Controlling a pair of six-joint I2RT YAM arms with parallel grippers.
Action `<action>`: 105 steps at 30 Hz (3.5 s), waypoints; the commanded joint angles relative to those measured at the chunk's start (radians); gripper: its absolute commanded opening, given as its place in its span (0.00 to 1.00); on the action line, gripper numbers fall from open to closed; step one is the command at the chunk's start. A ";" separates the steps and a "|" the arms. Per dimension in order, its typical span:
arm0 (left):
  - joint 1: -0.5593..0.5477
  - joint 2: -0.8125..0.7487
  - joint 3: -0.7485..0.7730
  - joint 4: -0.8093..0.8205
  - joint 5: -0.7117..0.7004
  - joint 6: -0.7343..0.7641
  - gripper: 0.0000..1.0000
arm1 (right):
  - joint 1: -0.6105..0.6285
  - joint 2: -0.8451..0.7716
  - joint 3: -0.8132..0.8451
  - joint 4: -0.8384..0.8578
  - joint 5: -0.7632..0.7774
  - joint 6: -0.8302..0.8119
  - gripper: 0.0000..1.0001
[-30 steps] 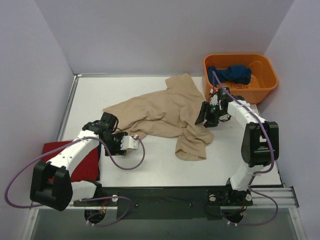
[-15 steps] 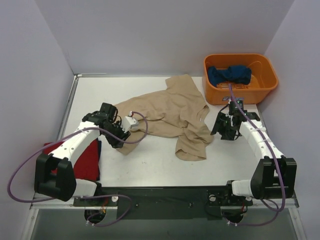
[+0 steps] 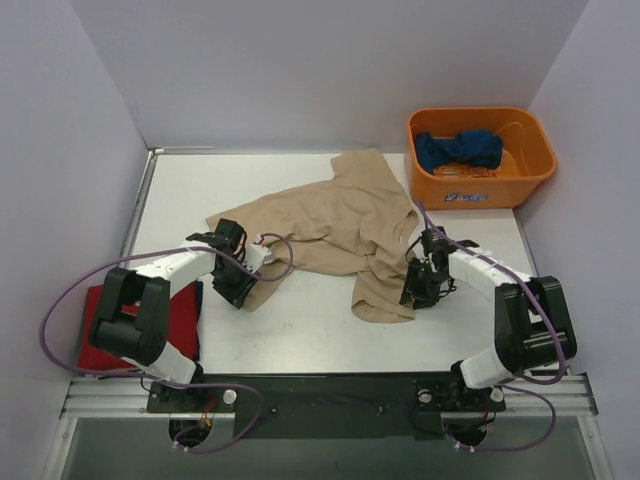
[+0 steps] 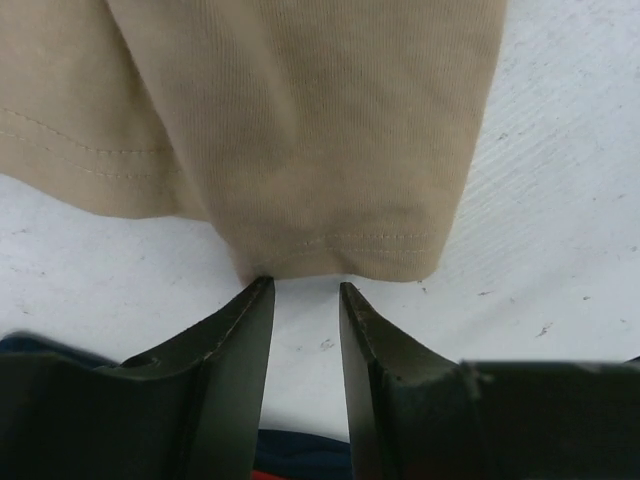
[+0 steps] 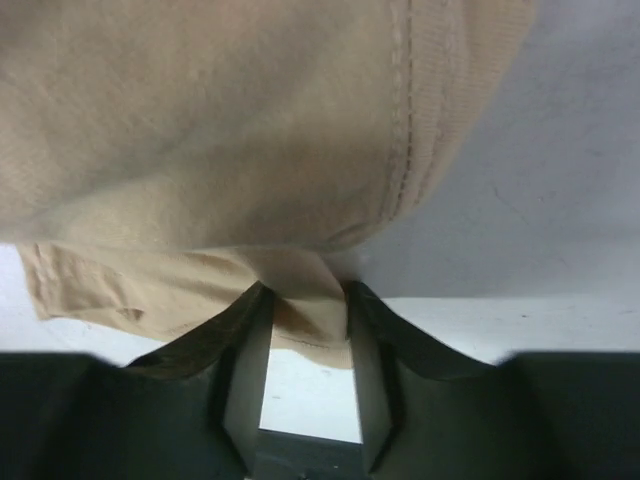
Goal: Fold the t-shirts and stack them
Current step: Flatten out the tshirt
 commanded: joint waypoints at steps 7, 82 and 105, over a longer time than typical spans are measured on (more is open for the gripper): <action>0.044 0.020 0.070 0.057 0.006 0.022 0.41 | -0.026 -0.023 0.027 -0.007 -0.032 0.003 0.03; 0.354 0.382 1.736 0.465 -0.350 0.331 0.00 | -0.250 0.300 1.712 0.274 -0.245 0.048 0.00; 0.351 -0.229 0.019 -0.014 -0.078 0.755 0.00 | 0.333 -0.250 0.000 -0.110 -0.058 -0.088 0.46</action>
